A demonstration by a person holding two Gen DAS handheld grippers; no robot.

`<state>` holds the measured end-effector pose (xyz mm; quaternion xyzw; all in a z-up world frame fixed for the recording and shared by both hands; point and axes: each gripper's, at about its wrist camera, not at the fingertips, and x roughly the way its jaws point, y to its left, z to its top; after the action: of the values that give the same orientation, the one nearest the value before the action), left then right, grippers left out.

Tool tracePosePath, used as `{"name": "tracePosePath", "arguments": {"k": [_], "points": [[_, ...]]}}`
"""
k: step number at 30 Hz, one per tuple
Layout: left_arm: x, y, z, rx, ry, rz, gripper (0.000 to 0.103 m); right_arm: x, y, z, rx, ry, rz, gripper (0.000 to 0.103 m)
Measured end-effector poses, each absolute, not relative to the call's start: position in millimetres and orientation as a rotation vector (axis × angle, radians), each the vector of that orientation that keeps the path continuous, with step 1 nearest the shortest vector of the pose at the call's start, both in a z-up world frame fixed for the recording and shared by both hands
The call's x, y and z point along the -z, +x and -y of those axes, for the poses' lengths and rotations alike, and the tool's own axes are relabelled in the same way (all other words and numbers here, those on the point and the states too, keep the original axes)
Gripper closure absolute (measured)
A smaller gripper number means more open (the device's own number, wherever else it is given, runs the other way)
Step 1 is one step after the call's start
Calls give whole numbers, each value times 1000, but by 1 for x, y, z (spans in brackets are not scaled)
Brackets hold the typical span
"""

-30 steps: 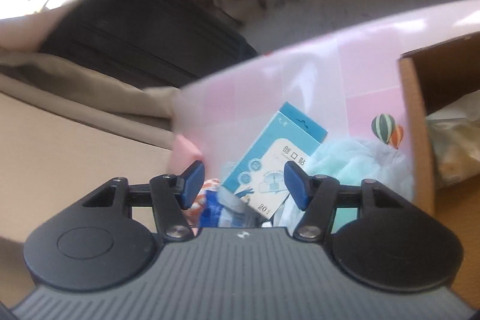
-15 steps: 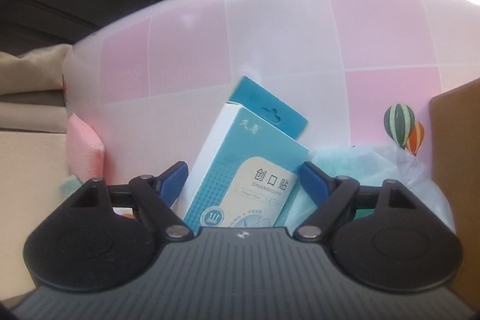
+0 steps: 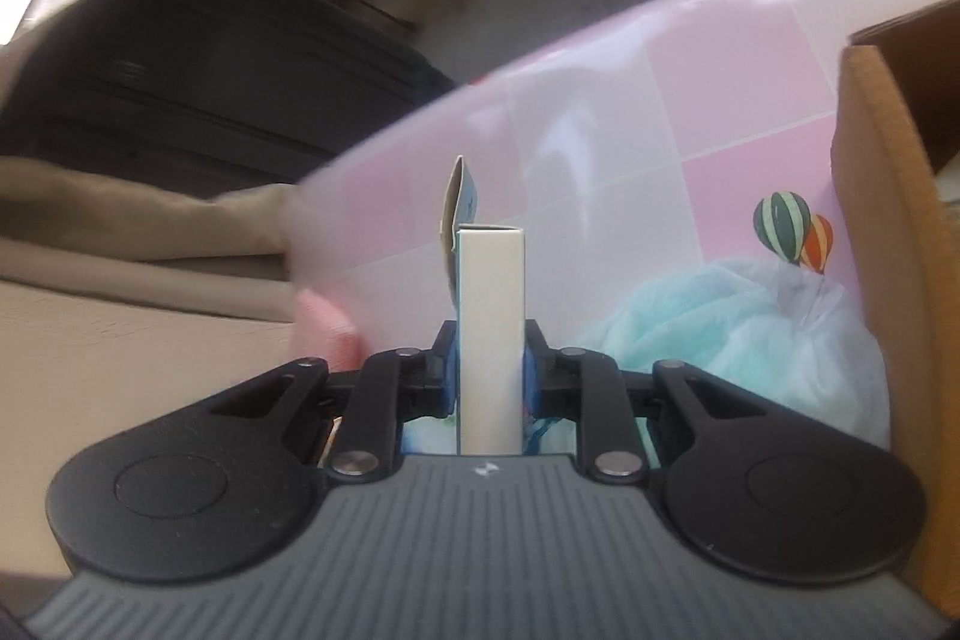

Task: Organize soft objects
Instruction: 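Carry the bandage box with the right gripper and release it into the box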

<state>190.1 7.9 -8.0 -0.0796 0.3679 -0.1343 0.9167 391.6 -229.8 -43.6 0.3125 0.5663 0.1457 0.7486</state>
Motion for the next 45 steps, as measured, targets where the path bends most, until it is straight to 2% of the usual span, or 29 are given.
{"name": "tracePosePath", "arguments": {"k": [8, 14, 17, 22, 25, 26, 27, 29, 31, 40, 45], "points": [[-14, 170, 9, 342, -161, -744, 50, -17, 314, 312, -382, 745, -1072, 84], [-13, 154, 20, 360, -127, -765, 46, -68, 266, 421, -172, 573, -943, 84], [-9, 147, 21, 354, -122, -783, 46, -57, 265, 453, -17, 414, -992, 84], [-6, 140, 21, 322, -112, -804, 46, -2, 295, 465, 173, 149, -1097, 84], [-7, 140, 22, 300, -99, -814, 46, 29, 318, 453, 219, 38, -1115, 82], [-7, 140, 23, 295, -94, -815, 46, 38, 324, 448, 216, 27, -1131, 77], [-8, 140, 22, 292, -91, -816, 46, 46, 328, 444, 199, 39, -1145, 73], [-9, 140, 22, 288, -83, -815, 46, 58, 333, 436, 143, 108, -1155, 57], [-8, 141, 22, 285, -78, -817, 45, 61, 331, 435, 117, 159, -1146, 48], [-4, 137, 22, 292, -78, -816, 45, 50, 311, 469, 181, 401, -1076, 47], [-6, 132, 20, 294, -78, -803, 45, 53, 301, 477, 129, 390, -1086, 47]]}}
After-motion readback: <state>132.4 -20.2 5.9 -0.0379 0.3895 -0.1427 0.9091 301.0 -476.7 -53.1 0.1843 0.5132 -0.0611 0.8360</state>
